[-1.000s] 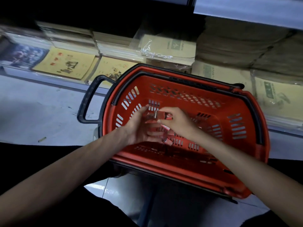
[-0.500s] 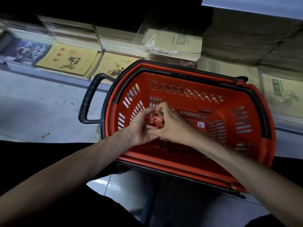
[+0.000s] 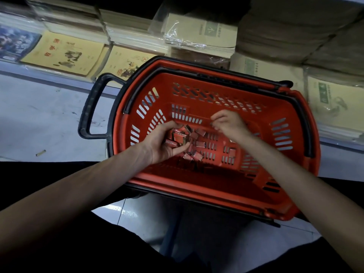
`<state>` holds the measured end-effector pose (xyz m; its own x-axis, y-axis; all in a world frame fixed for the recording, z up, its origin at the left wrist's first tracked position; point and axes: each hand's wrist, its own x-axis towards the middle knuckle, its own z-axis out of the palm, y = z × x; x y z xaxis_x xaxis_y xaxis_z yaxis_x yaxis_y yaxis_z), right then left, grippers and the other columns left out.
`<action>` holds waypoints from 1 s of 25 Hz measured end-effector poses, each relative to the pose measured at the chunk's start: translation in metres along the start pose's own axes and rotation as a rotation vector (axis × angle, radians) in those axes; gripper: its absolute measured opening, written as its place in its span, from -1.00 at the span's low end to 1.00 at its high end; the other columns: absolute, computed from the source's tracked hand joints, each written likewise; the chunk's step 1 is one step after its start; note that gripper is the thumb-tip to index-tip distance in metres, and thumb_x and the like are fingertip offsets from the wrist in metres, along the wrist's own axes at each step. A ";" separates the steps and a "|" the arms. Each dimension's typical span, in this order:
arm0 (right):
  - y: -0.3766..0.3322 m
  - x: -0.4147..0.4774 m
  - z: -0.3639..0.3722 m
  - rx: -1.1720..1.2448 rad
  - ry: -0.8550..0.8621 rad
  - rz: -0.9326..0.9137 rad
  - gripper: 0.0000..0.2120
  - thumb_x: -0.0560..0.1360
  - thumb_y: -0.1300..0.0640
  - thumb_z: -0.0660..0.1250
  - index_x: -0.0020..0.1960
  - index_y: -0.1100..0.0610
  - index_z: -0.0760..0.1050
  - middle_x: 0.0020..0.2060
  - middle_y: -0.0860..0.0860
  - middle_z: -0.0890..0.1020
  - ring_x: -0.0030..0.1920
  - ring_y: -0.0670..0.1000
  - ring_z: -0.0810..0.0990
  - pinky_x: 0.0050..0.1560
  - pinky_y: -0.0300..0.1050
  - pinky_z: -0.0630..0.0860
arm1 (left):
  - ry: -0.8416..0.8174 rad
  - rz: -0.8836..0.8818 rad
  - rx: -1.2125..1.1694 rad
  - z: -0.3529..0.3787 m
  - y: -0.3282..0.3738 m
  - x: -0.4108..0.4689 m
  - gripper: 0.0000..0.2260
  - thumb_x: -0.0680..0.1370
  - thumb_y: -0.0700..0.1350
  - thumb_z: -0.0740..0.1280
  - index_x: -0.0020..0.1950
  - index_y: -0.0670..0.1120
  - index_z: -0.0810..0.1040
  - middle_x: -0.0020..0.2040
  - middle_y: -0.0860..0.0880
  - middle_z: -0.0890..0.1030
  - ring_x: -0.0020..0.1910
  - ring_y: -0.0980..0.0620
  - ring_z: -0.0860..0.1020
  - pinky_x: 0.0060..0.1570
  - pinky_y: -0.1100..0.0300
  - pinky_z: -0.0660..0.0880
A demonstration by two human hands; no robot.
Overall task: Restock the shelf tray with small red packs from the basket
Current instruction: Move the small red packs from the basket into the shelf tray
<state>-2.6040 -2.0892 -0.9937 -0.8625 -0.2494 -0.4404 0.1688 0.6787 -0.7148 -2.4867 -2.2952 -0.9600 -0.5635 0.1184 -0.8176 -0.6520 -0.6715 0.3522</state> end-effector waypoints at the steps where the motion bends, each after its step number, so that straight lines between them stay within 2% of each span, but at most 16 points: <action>1: 0.024 0.011 -0.002 -0.130 0.027 0.090 -0.72 0.53 0.35 0.34 -0.11 -0.03 0.59 -0.03 0.08 0.72 -0.10 0.06 0.68 -0.14 -0.17 0.55 | -0.003 -0.002 0.002 0.000 -0.002 0.000 -0.85 0.53 -0.16 0.42 0.08 -0.15 0.60 -0.11 -0.12 0.71 -0.20 -0.04 0.72 -0.13 0.02 0.71; 3: 0.075 0.021 -0.001 -0.433 0.012 0.229 -0.81 0.52 0.29 0.34 -0.06 0.03 0.65 0.06 0.10 0.73 0.05 0.12 0.70 0.04 -0.12 0.59 | 0.003 -0.008 0.007 -0.002 -0.005 0.000 -0.88 0.54 -0.16 0.41 0.05 -0.15 0.59 -0.14 -0.11 0.71 -0.24 -0.04 0.72 -0.16 0.03 0.70; 4: 0.096 0.021 0.002 -0.563 -0.023 0.272 -0.86 0.53 0.21 0.36 0.04 0.09 0.66 0.11 0.12 0.71 0.13 0.15 0.68 0.12 -0.09 0.59 | 0.019 -0.013 0.008 -0.003 -0.007 0.001 -0.90 0.54 -0.16 0.40 0.03 -0.14 0.60 -0.14 -0.10 0.70 -0.25 -0.03 0.72 -0.17 0.04 0.70; 6: 0.124 0.014 0.012 -0.718 -0.062 0.311 -0.70 0.54 0.10 0.38 0.25 0.15 0.57 0.19 0.18 0.67 0.20 0.20 0.65 0.16 -0.04 0.58 | 0.063 -0.017 0.003 -0.008 -0.010 0.002 -0.90 0.53 -0.15 0.39 0.01 -0.14 0.61 -0.14 -0.09 0.70 -0.26 -0.02 0.72 -0.19 0.06 0.70; 10: 0.144 0.006 0.034 -0.722 -0.066 0.247 -0.45 0.50 0.09 0.47 0.40 0.16 0.34 0.30 0.26 0.50 0.22 0.28 0.60 0.18 0.04 0.55 | 0.161 -0.025 -0.033 -0.018 -0.017 0.009 -0.84 0.51 -0.15 0.42 0.06 -0.15 0.59 -0.04 -0.11 0.66 -0.08 -0.05 0.66 -0.23 0.06 0.69; 13: 0.146 0.008 0.039 -0.665 -0.021 0.214 -0.49 0.47 0.22 0.48 0.36 0.14 0.40 0.28 0.21 0.49 0.20 0.27 0.61 0.17 0.03 0.58 | 0.192 -0.020 -0.036 -0.019 -0.019 0.010 -0.87 0.52 -0.15 0.41 0.05 -0.15 0.59 -0.05 -0.11 0.65 -0.03 -0.05 0.63 -0.21 0.06 0.69; 15: 0.141 0.009 0.045 -0.619 -0.032 0.090 -0.49 0.44 0.34 0.41 0.35 0.10 0.44 0.27 0.14 0.49 0.21 0.22 0.60 0.19 -0.02 0.56 | 0.197 -0.025 -0.026 -0.019 -0.019 0.012 -0.87 0.53 -0.15 0.41 0.05 -0.14 0.59 -0.05 -0.11 0.65 -0.04 -0.05 0.64 -0.18 0.06 0.70; 19: 0.103 0.018 0.076 -0.605 -0.091 -0.251 -0.26 0.39 0.48 0.35 0.48 0.04 0.33 0.34 0.05 0.40 0.29 0.14 0.49 0.24 -0.01 0.54 | 0.195 -0.041 0.005 -0.021 -0.021 0.014 -0.82 0.51 -0.14 0.41 0.09 -0.14 0.58 -0.03 -0.12 0.67 -0.11 -0.05 0.67 -0.21 0.05 0.69; 22: 0.087 0.030 0.095 -0.717 -0.109 -0.309 -0.10 0.34 0.53 0.36 0.58 0.03 0.23 0.36 0.09 0.33 0.33 0.14 0.37 0.32 0.02 0.49 | 0.191 -0.038 0.004 -0.022 -0.022 0.013 -0.80 0.51 -0.14 0.41 0.11 -0.14 0.58 -0.08 -0.11 0.69 -0.23 -0.03 0.71 -0.22 0.05 0.69; 25: 0.091 0.034 0.103 -0.766 -0.137 -0.297 -0.04 0.34 0.43 0.46 0.62 0.04 0.15 0.43 0.08 0.23 0.37 0.12 0.28 0.40 0.01 0.45 | 0.169 -0.040 0.010 -0.024 -0.021 0.013 -0.74 0.50 -0.14 0.42 0.17 -0.14 0.58 -0.06 -0.12 0.70 -0.25 -0.04 0.74 -0.24 0.04 0.68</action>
<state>-2.5684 -2.1069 -1.1299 -0.7456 -0.5404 -0.3899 -0.4704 0.8413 -0.2664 -2.4686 -2.2970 -0.9889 -0.4440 0.0197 -0.8958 -0.6776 -0.6615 0.3214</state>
